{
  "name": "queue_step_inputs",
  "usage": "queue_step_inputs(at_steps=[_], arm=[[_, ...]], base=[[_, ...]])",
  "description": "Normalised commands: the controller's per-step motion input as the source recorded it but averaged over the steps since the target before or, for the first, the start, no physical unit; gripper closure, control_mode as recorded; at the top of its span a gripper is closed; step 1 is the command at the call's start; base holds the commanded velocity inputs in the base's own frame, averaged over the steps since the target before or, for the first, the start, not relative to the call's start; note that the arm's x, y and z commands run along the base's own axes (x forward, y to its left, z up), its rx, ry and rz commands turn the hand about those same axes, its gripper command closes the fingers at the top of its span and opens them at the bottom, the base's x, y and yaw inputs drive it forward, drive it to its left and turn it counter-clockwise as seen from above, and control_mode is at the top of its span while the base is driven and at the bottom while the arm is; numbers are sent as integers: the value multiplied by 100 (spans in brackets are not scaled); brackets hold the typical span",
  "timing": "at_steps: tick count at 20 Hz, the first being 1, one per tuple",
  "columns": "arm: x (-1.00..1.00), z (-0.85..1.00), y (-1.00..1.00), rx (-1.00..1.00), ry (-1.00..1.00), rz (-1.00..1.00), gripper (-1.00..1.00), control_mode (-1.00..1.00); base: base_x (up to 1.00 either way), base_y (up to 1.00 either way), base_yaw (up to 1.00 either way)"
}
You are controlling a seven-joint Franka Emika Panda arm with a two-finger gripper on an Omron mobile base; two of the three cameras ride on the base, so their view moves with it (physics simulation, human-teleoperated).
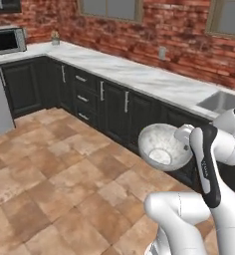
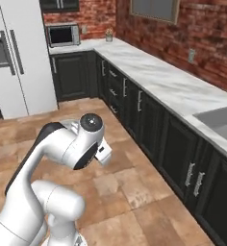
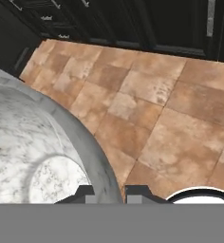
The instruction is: Pick the cup and bowl from the counter and place them on the counter next to the sink.
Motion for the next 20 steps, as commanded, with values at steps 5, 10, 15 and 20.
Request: queue_step_inputs(at_steps=[5, 10, 15, 20], arm=[[0, 0, 0, 0, 0, 0, 100, 100], [0, 0, 0, 0, 0, 0, 100, 100], [0, 0, 0, 0, 0, 0, 100, 100], [0, 0, 0, 0, 0, 0, 100, 100]], base=[[100, 20, -46], [100, 20, -53], [74, 14, -60], [21, 4, -65]])
